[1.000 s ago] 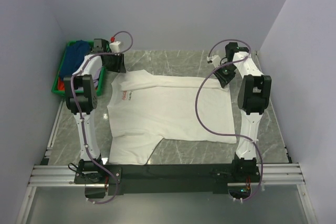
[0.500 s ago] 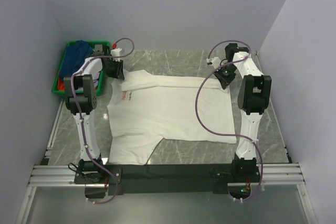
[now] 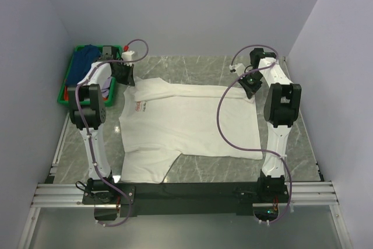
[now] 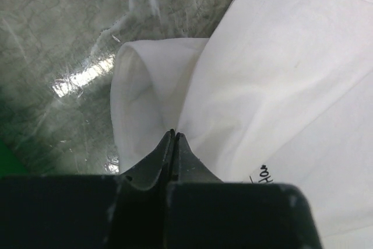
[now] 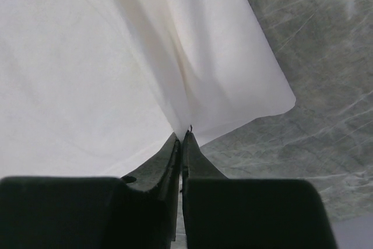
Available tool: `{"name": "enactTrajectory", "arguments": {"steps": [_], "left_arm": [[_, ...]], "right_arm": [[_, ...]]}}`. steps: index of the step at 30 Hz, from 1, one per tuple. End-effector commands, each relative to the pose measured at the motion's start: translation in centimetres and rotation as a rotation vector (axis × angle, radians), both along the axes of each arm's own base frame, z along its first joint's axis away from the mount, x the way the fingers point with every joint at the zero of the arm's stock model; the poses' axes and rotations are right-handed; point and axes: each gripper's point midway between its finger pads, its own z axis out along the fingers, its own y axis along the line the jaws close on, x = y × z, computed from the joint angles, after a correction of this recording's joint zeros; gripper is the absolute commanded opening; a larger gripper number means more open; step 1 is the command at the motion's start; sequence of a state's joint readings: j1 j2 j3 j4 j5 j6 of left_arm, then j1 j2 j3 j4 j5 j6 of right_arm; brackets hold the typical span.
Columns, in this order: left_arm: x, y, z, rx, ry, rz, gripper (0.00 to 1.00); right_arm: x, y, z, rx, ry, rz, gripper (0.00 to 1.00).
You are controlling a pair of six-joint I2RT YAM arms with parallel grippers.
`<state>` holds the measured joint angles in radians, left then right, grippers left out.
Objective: Fold and stack the t-shirts
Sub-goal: Fold the tshirt
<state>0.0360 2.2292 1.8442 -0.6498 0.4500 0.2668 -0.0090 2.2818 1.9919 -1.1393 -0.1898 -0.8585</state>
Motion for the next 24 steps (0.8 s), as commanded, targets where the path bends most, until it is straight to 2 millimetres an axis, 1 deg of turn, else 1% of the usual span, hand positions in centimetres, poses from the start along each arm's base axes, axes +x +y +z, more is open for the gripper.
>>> {"name": "enactTrajectory", "arguments": {"steps": [1, 4, 5, 6, 7, 8, 9, 10, 11, 12, 13, 14, 15, 16, 17, 18, 19, 20, 21, 23, 24], "left_arm": [[0.2, -0.3, 4.8, -0.013, -0.097, -0.045, 0.01], [-0.4, -0.8, 5.9, -0.028, -0.118, -0.092, 0.01], [-0.7, -1.2, 7.0, -0.035, -0.147, -0.128, 0.01], [-1.1, -1.4, 7.2, -0.034, -0.149, -0.147, 0.01], [-1.7, -1.8, 7.5, -0.040, -0.148, -0.170, 0.01], [-2.2, -2.0, 8.4, -0.040, -0.163, -0.196, 0.01], [-2.9, -2.5, 8.5, -0.044, -0.171, -0.249, 0.01], [-4.1, -3.0, 8.4, -0.049, -0.146, -0.284, 0.01], [-4.9, -3.4, 9.0, -0.047, -0.155, -0.317, 0.01], [-6.0, -3.6, 8.4, -0.037, -0.152, -0.376, 0.01], [-7.1, -4.0, 8.2, -0.040, -0.141, -0.412, 0.01], [-8.5, -4.8, 8.3, -0.030, -0.132, -0.461, 0.01], [-10.1, -5.1, 6.8, -0.002, -0.114, -0.535, 0.01], [-11.2, -5.5, 5.9, 0.032, -0.097, -0.578, 0.01], [-11.9, -5.6, 5.9, 0.061, -0.114, -0.611, 0.01], [-13.8, -5.5, 3.9, 0.082, -0.086, -0.670, 0.01], [-14.7, -5.6, 3.1, 0.129, -0.077, -0.707, 0.01], [-15.2, -5.5, 3.1, 0.156, -0.098, -0.730, 0.02], [-16.3, -5.3, 1.6, 0.179, -0.091, -0.762, 0.05], [-16.6, -4.8, 1.4, 0.225, -0.121, -0.781, 0.13], [-17.2, -4.5, 0.7, 0.234, -0.111, -0.789, 0.16]], "right_arm": [[0.8, -0.2, 1.9, -0.020, -0.057, 0.016, 0.00], [0.8, -0.3, 2.3, -0.028, -0.067, 0.034, 0.00], [0.4, -0.5, 2.0, -0.036, -0.057, 0.038, 0.00], [0.3, -0.6, 2.3, -0.043, -0.067, 0.043, 0.00], [0.4, 0.4, 2.3, -0.049, -0.080, 0.080, 0.00], [0.3, 0.3, 2.2, -0.059, -0.083, 0.088, 0.00], [-0.3, 0.1, 1.6, -0.075, -0.065, 0.097, 0.00], [-0.1, 0.1, 1.9, -0.088, -0.088, 0.112, 0.00], [-0.3, 0.1, 1.6, -0.096, -0.083, 0.120, 0.00], [-0.8, 0.1, 1.3, -0.103, -0.071, 0.131, 0.00], [-1.0, 0.1, 1.3, -0.111, -0.068, 0.145, 0.03], [-1.3, 0.1, 1.1, -0.108, -0.059, 0.148, 0.06], [-1.3, 0.3, 1.3, -0.099, -0.061, 0.150, 0.09], [-1.6, 0.5, 1.3, -0.083, -0.049, 0.150, 0.12], [-1.6, 0.7, 1.5, -0.075, -0.049, 0.150, 0.18], [-1.6, 0.8, 1.9, -0.070, -0.054, 0.147, 0.19], [-1.8, 0.9, 2.1, -0.064, -0.047, 0.149, 0.20], [-1.9, 0.8, 2.2, -0.065, -0.045, 0.151, 0.21], [-2.1, 0.7, 2.4, -0.067, -0.044, 0.152, 0.22], [-2.9, 0.3, 2.3, -0.082, -0.023, 0.162, 0.24], [-3.1, 0.1, 2.6, -0.089, -0.030, 0.164, 0.23]]}}
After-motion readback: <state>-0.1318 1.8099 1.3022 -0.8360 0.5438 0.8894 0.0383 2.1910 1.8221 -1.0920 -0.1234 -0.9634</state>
